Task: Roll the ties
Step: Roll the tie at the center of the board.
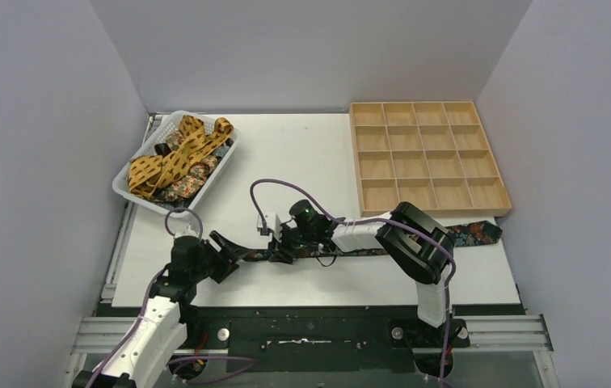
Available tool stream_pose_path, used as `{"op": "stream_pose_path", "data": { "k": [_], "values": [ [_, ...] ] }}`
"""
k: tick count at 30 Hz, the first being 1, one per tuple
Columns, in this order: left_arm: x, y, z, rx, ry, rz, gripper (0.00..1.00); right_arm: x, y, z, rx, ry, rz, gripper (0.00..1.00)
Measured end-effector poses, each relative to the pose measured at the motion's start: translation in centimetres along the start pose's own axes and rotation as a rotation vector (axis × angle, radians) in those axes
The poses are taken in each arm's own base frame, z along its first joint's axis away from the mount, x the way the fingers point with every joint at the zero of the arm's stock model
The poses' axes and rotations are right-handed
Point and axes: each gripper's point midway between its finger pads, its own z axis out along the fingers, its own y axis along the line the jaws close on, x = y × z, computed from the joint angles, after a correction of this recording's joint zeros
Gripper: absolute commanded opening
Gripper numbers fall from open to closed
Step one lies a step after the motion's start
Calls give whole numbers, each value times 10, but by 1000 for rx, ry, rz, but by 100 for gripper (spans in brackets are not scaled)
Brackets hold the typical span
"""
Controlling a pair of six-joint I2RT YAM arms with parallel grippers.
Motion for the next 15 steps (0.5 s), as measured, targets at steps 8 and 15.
{"op": "stream_pose_path", "data": {
  "k": [8,15],
  "values": [
    [2,-9,12,55,42,68,57,0,1,0,-7,2,-13,37],
    [4,-6,15,52,62,108,49,0,1,0,-7,2,-13,37]
  ]
}}
